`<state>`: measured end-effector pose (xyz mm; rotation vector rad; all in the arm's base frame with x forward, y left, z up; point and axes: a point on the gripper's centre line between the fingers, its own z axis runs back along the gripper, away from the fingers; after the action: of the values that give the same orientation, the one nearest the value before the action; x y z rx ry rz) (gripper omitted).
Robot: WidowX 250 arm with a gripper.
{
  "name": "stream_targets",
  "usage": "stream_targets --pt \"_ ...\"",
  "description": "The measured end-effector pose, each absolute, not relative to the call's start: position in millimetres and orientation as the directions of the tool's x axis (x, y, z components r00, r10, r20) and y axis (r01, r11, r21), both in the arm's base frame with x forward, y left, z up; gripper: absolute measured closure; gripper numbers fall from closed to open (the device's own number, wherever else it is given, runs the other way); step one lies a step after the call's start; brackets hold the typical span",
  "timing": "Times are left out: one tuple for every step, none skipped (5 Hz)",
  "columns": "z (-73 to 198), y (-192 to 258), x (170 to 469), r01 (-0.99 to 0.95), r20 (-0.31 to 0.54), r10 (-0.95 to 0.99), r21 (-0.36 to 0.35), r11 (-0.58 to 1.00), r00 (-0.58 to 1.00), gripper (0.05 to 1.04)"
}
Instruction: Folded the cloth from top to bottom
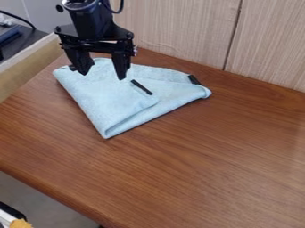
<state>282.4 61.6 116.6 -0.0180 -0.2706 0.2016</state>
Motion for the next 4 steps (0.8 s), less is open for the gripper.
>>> stream_targets --pt "108.2 59.7 282.5 -0.201 0.235 0.208 -0.052 0.978 0.949 0.083" --pt "112.0 27.3 315.3 -0.153 0.249 0.174 -0.102 0.983 0.953 0.083" --pt "110.3 8.7 336.1 -0.178 0.236 0.205 -0.134 0.975 0.950 0.083" --pt "113.4 -11.8 359.4 -0.197 0.248 0.214 -0.091 0.976 0.945 0.083"
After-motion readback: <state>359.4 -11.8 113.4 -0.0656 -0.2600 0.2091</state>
